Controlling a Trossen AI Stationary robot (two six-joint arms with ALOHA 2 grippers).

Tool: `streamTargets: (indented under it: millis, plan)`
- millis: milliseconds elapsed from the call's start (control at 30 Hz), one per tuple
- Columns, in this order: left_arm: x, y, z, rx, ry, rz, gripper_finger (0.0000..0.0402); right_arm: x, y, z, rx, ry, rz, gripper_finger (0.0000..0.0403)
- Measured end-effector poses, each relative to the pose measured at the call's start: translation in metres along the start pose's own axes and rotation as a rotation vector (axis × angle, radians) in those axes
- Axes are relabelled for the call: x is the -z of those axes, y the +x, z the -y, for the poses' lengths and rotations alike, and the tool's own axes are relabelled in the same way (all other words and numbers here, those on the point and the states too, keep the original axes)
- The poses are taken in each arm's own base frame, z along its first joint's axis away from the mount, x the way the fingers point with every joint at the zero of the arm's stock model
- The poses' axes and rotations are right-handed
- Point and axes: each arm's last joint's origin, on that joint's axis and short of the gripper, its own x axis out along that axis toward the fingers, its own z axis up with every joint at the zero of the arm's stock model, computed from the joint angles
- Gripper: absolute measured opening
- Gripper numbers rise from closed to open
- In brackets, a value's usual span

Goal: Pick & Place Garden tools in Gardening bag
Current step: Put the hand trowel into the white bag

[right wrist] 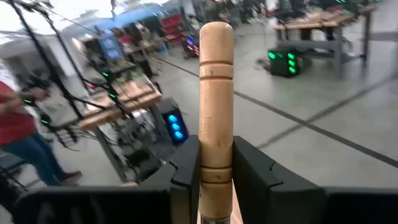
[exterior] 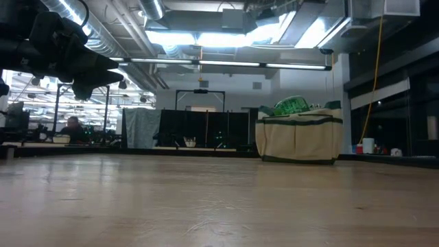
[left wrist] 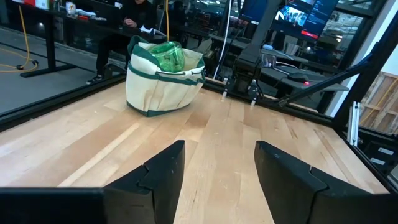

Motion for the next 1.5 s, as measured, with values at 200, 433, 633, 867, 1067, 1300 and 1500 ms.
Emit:
streamTargets:
  millis: [200,433,633,867,1067,1300,1500]
  plan:
    - [0.000,0.000,0.000,0.000,0.000,0.000,0.0190,0.012,-0.014,0.003,0.121,-0.108,-0.125,0.0071]
    - [0.000,0.000,0.000,0.000,0.000,0.000,0.0191,0.030,-0.019,0.011,0.223,-0.164,-0.299,0.0071]
    - [0.000,0.000,0.000,0.000,0.000,0.000,0.0190,0.064,-0.013,0.021,0.257,-0.159,-0.398,0.0071]
    - [0.000,0.000,0.000,0.000,0.000,0.000,0.0189,0.109,-0.006,0.037,0.320,-0.093,-0.392,0.0071]
    - [0.000,0.000,0.000,0.000,0.000,0.000,0.0191,0.141,0.000,0.049,0.429,-0.079,-0.429,0.0071]
    - [0.000,0.000,0.000,0.000,0.000,0.000,0.0190,0.169,0.003,0.063,0.596,-0.096,-0.431,0.0071]
    - [0.000,0.000,0.000,0.000,0.000,0.000,0.0190,0.198,0.008,0.084,0.775,-0.068,-0.316,0.0071]
